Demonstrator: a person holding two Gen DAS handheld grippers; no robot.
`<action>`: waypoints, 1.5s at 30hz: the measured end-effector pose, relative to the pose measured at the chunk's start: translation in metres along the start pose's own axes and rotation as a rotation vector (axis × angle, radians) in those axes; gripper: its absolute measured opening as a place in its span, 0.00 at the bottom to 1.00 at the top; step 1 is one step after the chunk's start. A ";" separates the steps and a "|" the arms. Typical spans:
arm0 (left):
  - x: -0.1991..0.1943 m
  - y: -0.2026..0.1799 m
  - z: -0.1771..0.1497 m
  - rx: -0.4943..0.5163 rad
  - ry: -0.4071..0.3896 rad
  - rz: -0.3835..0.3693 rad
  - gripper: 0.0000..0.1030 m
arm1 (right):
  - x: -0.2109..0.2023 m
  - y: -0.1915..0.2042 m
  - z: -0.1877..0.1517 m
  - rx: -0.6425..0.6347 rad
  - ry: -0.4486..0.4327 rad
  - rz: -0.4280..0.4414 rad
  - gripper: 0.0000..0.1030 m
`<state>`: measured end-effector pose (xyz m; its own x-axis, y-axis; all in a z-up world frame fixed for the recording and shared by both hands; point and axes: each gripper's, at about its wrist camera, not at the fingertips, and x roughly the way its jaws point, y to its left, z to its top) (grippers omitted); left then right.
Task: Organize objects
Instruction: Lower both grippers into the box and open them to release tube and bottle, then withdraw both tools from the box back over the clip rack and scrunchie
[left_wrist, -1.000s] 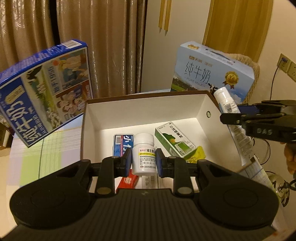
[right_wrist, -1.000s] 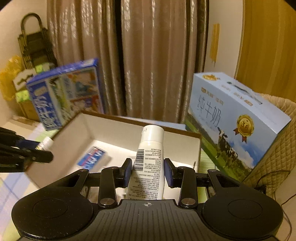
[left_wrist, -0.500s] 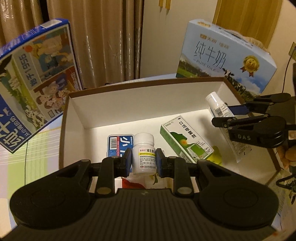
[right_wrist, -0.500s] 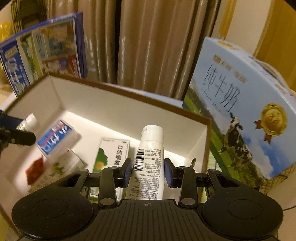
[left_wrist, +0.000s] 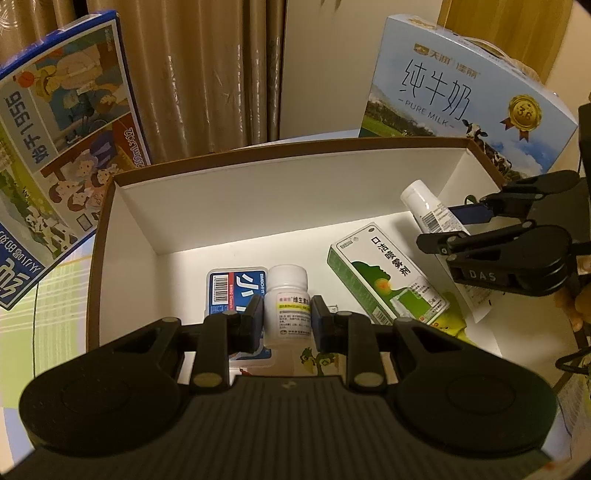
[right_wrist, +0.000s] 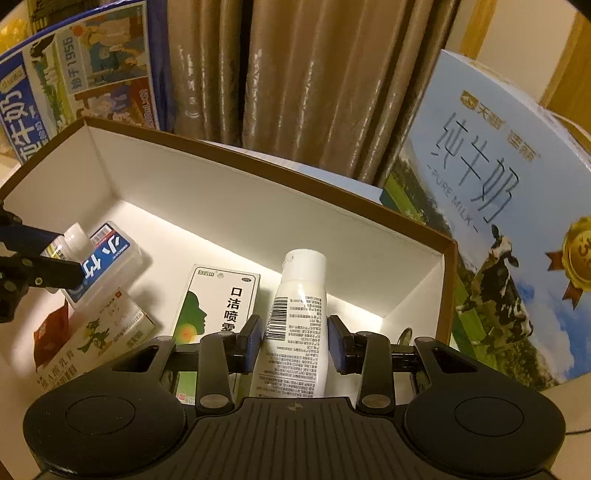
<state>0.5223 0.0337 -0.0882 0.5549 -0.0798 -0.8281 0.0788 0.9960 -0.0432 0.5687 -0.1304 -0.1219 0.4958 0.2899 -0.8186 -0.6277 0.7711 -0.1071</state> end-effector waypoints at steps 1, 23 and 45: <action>0.000 0.000 0.000 0.000 0.000 -0.001 0.22 | -0.003 -0.001 -0.001 0.009 -0.019 0.008 0.33; 0.012 -0.011 0.021 0.010 -0.039 -0.004 0.46 | -0.060 -0.010 -0.022 0.148 -0.107 0.094 0.35; -0.096 0.005 -0.026 -0.130 -0.043 0.000 0.74 | -0.149 0.007 -0.071 0.326 -0.164 0.175 0.52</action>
<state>0.4482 0.0472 -0.0231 0.5900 -0.0788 -0.8035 -0.0273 0.9927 -0.1174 0.4475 -0.2082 -0.0410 0.5041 0.4993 -0.7046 -0.5010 0.8337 0.2324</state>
